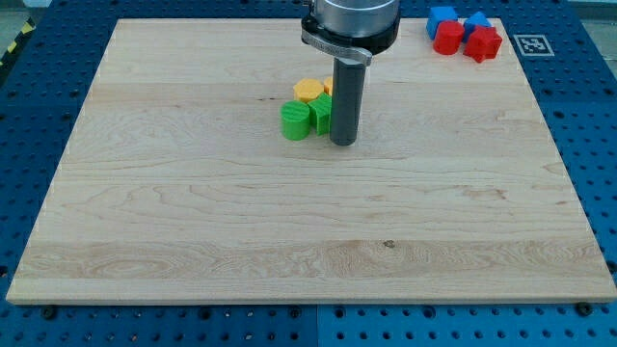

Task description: Push the cube horizontally left to the red circle

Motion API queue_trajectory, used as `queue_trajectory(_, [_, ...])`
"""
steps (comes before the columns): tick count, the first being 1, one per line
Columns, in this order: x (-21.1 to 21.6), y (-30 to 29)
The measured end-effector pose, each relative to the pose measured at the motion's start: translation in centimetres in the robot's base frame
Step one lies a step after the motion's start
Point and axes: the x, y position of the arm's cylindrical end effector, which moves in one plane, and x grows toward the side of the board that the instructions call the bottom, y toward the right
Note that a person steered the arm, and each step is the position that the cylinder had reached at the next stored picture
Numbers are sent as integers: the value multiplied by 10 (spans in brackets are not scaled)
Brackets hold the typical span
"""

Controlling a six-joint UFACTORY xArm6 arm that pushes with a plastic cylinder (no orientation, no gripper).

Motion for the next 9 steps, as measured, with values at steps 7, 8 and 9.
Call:
queue_trajectory(7, [99, 26])
queue_trajectory(8, [82, 100])
queue_trajectory(9, [42, 176])
